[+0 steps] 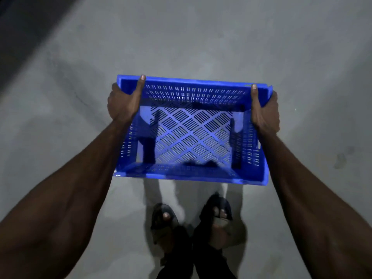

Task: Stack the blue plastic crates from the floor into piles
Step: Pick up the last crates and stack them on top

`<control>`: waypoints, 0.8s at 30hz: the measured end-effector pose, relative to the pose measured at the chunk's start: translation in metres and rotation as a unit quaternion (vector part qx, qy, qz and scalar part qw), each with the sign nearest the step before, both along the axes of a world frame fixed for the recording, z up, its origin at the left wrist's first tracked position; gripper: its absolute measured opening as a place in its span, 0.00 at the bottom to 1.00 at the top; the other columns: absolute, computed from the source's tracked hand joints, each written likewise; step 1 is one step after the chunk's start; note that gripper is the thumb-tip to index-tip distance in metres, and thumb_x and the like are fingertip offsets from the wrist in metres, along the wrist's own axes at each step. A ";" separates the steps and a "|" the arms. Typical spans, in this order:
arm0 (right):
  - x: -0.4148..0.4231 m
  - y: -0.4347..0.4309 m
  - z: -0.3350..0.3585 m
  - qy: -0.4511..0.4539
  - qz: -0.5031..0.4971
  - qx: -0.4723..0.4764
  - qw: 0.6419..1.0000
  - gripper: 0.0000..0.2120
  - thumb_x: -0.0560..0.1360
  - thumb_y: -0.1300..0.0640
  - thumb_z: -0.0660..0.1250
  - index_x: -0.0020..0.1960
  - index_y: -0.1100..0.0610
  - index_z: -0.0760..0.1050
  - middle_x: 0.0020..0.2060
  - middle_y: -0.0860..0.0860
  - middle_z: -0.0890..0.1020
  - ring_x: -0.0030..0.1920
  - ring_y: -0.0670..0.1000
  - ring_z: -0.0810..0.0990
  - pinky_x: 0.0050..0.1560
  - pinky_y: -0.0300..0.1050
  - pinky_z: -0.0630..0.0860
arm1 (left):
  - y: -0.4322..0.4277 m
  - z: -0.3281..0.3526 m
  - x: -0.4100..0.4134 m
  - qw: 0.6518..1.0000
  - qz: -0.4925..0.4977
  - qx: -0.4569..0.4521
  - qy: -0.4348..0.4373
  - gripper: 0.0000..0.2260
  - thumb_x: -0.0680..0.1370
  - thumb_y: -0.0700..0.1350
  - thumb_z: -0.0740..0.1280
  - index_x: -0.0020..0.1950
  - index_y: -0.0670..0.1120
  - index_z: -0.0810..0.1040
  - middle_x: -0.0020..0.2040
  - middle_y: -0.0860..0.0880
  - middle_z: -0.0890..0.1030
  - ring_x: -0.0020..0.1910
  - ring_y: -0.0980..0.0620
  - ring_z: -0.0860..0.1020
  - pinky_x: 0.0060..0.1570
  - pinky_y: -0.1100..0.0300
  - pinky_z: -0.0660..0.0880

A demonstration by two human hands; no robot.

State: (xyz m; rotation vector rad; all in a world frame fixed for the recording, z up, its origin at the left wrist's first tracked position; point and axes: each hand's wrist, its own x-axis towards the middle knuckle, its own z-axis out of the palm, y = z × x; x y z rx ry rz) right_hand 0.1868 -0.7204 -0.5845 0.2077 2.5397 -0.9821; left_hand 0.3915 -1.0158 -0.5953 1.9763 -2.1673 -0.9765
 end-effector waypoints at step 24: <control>0.018 0.107 -0.009 -0.142 -0.218 -0.127 0.957 0.23 0.78 0.36 0.62 0.48 0.55 0.82 0.45 0.53 0.86 0.42 0.51 0.85 0.55 0.46 0.79 | -0.002 0.001 0.143 0.926 0.153 0.299 0.172 0.30 0.78 0.69 0.62 0.63 0.43 0.80 0.53 0.45 0.83 0.45 0.50 0.82 0.57 0.52 0.76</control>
